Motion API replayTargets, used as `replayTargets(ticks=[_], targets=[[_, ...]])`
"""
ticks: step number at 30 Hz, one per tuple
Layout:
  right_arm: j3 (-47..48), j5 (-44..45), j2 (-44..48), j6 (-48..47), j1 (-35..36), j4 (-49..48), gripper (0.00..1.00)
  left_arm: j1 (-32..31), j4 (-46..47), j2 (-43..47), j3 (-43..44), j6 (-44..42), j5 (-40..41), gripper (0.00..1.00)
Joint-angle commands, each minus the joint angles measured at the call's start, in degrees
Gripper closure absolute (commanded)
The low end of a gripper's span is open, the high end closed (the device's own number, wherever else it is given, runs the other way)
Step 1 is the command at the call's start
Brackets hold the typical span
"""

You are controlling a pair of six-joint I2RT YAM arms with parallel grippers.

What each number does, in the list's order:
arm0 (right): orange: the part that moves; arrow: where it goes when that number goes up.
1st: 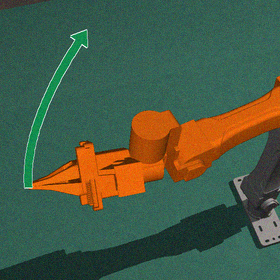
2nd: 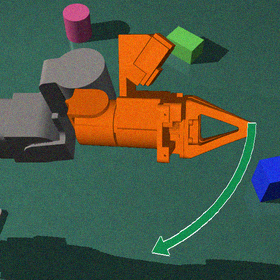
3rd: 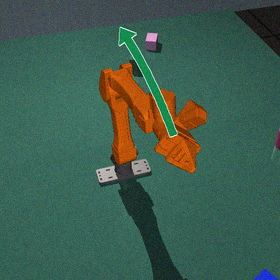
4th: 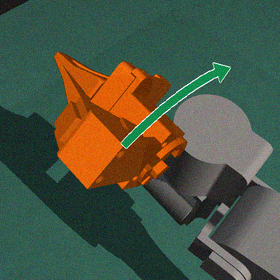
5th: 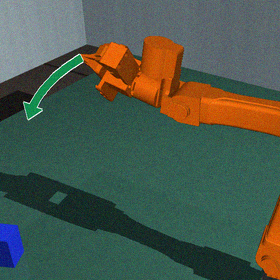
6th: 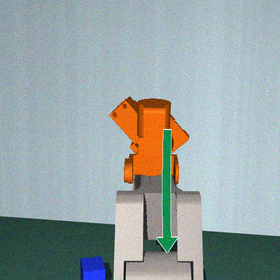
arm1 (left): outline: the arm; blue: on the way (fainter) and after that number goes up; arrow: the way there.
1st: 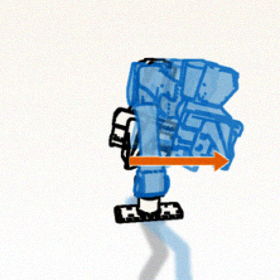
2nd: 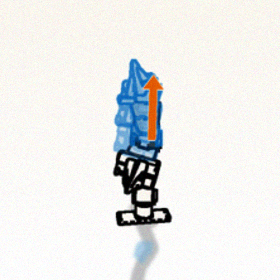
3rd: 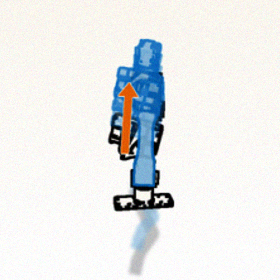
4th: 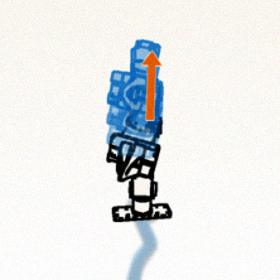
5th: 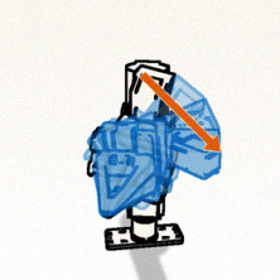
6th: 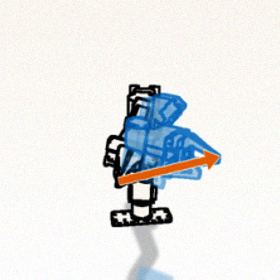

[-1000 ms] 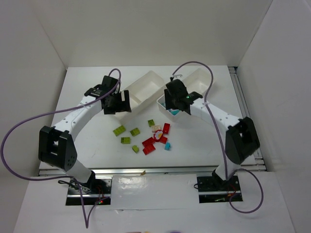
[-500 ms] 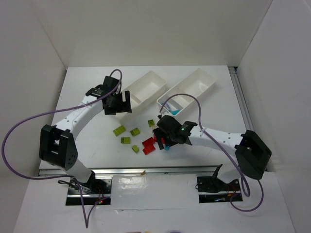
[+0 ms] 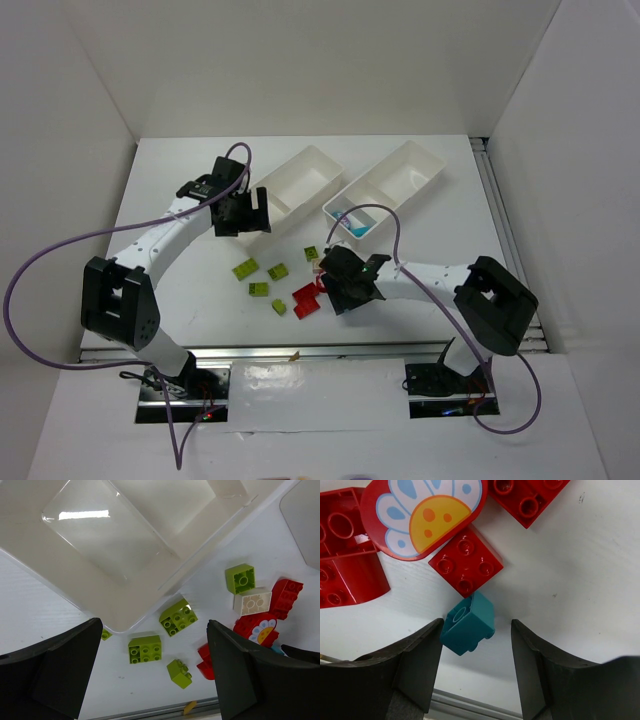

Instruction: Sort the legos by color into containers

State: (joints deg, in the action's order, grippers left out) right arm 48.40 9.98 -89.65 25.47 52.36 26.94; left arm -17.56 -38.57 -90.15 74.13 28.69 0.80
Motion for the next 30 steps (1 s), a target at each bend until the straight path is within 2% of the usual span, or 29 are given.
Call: replayTargets(ticks=[1, 6, 7, 8, 10, 11, 13, 19, 22, 27, 30], targets=[[-0.2, 2.2, -0.2, 0.0, 0.2, -2.9, 0.37, -0.3, 0.2, -0.5, 0.1, -0.3, 0.5, 0.04], [0.4, 2.2, -1.4, 0.5, -0.4, -4.3, 0.37, -0.8, 0.2, -0.6, 0.7, -0.3, 0.0, 0.04], [0.9, 2.2, -1.4, 0.5, -0.4, -4.3, 0.4, -0.8, 0.2, -1.1, 0.7, -0.3, 0.0, 0.04], [0.9, 2.2, -1.4, 0.5, -0.4, -4.8, 0.48, -0.8, 0.2, -1.1, 0.7, -0.3, 0.0, 0.04], [0.9, 2.2, -1.4, 0.5, -0.4, -4.8, 0.55, -0.8, 0.2, -1.1, 0.7, -0.8, 0.0, 0.04], [0.9, 3.1, -0.9, 0.5, -0.4, -4.8, 0.64, -0.8, 0.2, -1.1, 0.7, -0.8, 0.0, 0.04], [1.5, 3.9, 0.4, 0.5, -0.4, -3.0, 0.7, -0.8, 0.2, -1.1, 0.1, -0.8, 0.0, 0.04], [5.1, 10.1, 9.7, 1.1, -1.5, 6.2, 0.71, -0.8, 0.8, -1.1, 0.1, -0.8, 0.5, 0.04], [9.2, 12.3, 12.1, -1.2, -6.4, 7.3, 0.71, -0.8, 1.3, -1.1, -0.5, -0.8, 0.0, 0.04], [22.7, 10.8, 4.0, -3.9, -17.4, 4.9, 0.71, -1.3, 1.3, -1.1, 0.1, -0.8, 1.0, 0.04], [29.6, 9.8, -3.0, -4.4, -20.4, 1.5, 0.71, -1.3, -0.3, -0.4, 0.7, -0.8, 2.4, 0.04]])
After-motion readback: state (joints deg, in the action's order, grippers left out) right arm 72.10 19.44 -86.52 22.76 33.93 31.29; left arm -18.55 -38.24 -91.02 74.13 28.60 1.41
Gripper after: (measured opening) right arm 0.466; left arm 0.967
